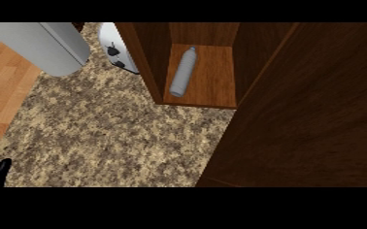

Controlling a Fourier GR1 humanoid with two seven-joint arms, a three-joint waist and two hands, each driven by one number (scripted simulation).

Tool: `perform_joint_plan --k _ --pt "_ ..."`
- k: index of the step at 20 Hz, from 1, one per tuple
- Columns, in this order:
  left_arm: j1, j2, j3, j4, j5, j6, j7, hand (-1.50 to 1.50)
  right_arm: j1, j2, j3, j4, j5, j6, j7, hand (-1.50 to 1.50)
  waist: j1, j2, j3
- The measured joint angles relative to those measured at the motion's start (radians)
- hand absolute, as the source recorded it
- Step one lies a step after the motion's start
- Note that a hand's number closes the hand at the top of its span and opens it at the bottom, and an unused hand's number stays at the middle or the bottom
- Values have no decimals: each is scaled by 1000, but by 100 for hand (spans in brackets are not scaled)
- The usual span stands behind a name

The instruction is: Pick up the bottled water, place it into the cabinet and close the cabinet

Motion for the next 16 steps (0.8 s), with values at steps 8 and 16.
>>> perform_joint_plan --k 8,16 --pt "110 43 162 7 144 -150 -27 -150 -339 162 101 151 -92 -219 175 150 -6 -3 0" --pt "176 31 282 40 239 -272 -35 -150 -702 190 -89 370 -339 -298 228 150 -25 -6 -1"
